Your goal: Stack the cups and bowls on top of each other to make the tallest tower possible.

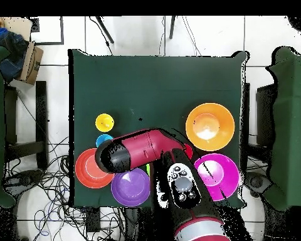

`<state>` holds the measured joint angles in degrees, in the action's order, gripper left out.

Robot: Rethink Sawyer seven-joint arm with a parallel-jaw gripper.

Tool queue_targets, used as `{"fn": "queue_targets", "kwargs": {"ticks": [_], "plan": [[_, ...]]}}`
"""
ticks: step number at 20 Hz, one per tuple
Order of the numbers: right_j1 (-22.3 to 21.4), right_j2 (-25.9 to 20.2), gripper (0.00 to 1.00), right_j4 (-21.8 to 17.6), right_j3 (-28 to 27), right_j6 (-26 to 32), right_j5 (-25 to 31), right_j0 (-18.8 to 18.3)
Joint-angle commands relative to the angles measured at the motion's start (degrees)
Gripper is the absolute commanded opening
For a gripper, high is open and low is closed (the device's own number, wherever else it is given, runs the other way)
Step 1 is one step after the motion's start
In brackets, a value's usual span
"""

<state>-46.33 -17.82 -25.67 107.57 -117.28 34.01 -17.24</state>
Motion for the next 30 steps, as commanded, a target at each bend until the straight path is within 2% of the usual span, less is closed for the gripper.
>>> {"fn": "queue_targets", "kwargs": {"ticks": [1, 17, 30], "plan": [[4.15, -1.44, 1.00, -1.70, -0.08, -1.57, -4.78, 0.81], [3.94, -2.45, 1.00, 1.03, 0.93, -1.47, -3.56, -0.09], [5.22, -2.32, 1.00, 1.21, 2.08, -2.35, -5.71, -1.34]]}}
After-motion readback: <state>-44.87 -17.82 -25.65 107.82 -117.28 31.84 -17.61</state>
